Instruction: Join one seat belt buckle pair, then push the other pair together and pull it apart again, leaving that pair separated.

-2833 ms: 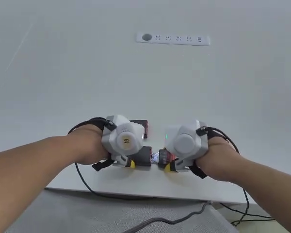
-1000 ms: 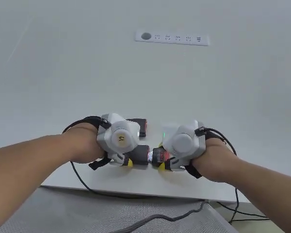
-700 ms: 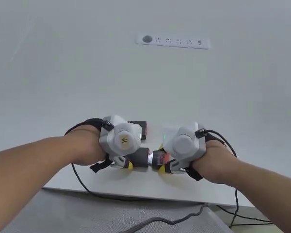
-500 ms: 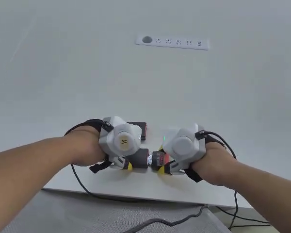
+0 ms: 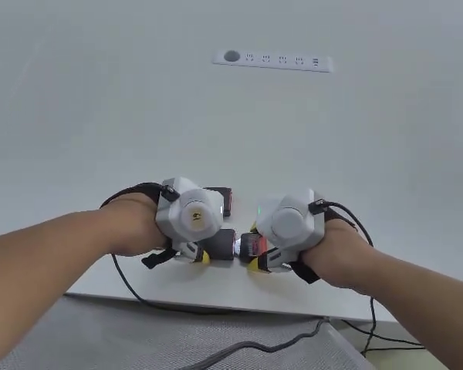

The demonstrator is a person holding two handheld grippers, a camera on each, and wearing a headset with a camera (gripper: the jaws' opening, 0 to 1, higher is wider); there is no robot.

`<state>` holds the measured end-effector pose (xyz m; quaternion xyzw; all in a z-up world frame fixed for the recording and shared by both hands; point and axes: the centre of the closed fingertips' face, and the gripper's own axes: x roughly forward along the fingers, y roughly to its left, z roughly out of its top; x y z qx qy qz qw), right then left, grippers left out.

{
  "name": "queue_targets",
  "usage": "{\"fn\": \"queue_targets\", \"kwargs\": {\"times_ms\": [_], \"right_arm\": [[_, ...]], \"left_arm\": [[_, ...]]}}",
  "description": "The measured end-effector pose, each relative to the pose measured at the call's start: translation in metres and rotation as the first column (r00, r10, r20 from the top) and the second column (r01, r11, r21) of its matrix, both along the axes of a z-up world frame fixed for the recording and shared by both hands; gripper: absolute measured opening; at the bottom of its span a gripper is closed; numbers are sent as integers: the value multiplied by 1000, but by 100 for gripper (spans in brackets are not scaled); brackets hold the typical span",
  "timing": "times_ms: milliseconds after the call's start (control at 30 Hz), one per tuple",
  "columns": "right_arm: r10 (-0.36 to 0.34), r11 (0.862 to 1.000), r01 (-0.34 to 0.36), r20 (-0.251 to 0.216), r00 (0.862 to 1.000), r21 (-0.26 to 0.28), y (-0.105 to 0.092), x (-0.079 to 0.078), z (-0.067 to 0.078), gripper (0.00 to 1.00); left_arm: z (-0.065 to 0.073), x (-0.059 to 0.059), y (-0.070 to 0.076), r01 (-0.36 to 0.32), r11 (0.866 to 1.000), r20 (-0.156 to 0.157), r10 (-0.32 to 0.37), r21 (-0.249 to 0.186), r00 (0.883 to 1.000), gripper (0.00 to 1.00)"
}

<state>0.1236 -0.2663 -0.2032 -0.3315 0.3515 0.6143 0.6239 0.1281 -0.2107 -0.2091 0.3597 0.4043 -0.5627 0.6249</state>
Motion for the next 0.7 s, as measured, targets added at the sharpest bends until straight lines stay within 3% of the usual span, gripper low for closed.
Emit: {"fn": "queue_targets", "kwargs": {"times_ms": [100,167,367,400,533,700], "right_arm": [[-1,1000,1,7,1000,7,0,1,4,41],[-13,1000,12,22,1000,10,-2,2,9,42],[-42,998,39,45,998,49,-4,8,33,40],[-43,998,41,42,998,53,-4,10,35,40],[-50,997,46,55,997,64,-9,20,39,39],[-79,996,75,75,994,55,-27,41,44,38]], "left_arm": [[11,-1,-6,-4,999,15,4,-38,1000,35],[15,3,-4,-14,999,31,16,-38,999,38],[39,9,-8,-29,997,65,34,-74,997,40],[45,11,-10,-46,994,59,52,-95,997,39],[58,25,-12,-80,988,72,90,-131,993,40],[55,45,-8,-85,989,94,97,-124,991,41]]}}
